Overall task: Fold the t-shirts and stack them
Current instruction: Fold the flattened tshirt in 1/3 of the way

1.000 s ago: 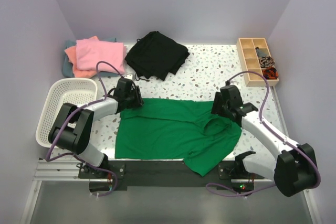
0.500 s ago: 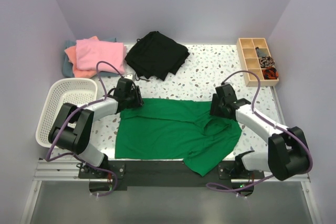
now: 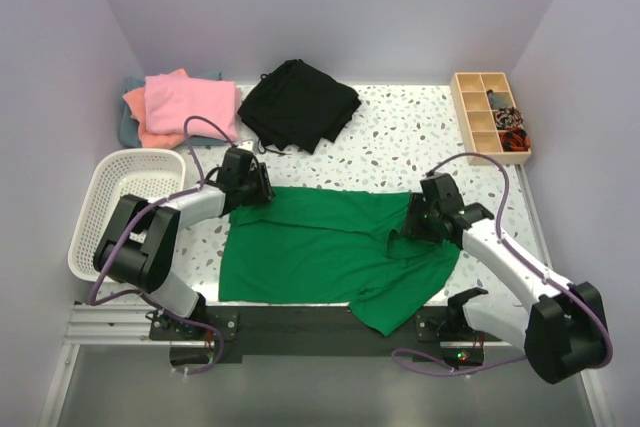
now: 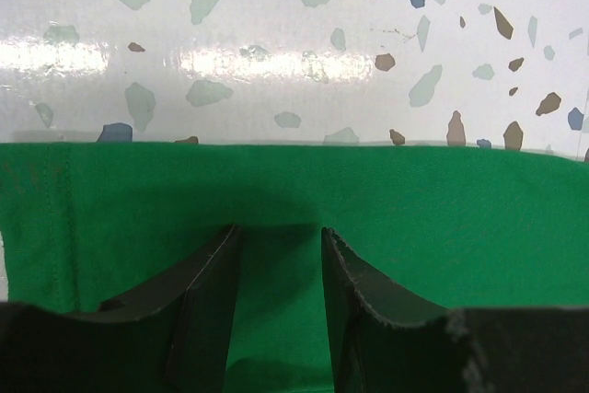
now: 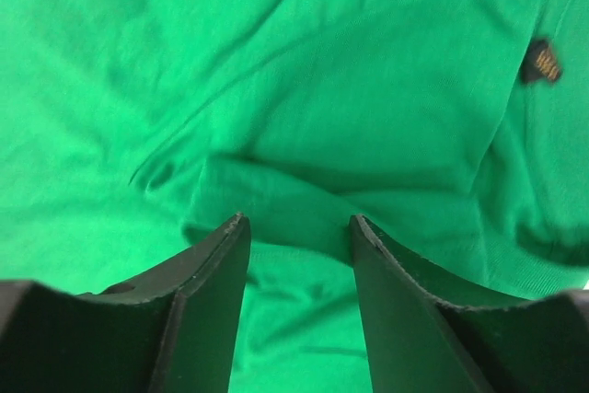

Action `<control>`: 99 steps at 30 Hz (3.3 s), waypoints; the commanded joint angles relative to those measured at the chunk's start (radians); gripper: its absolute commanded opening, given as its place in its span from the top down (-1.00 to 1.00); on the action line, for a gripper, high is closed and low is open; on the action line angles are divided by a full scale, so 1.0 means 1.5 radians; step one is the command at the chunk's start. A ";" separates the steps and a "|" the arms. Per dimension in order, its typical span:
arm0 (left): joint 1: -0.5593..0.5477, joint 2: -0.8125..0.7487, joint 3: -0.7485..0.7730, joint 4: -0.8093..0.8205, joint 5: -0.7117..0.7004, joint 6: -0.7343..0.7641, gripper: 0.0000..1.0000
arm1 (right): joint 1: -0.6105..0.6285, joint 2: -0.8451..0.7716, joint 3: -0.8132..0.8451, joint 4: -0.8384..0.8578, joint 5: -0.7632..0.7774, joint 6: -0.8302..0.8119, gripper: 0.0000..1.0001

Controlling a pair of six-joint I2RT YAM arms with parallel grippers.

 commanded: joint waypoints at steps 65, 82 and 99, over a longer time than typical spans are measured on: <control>-0.002 -0.039 -0.026 0.004 -0.026 0.011 0.10 | 0.096 -0.137 0.011 -0.019 0.226 0.114 -0.46; 0.007 -0.008 -0.003 -0.054 -0.124 -0.003 0.05 | 0.016 0.297 0.135 0.165 0.242 -0.007 -0.48; 0.054 0.152 0.162 -0.074 -0.189 0.031 0.07 | -0.057 0.543 0.414 0.160 0.115 -0.103 -0.56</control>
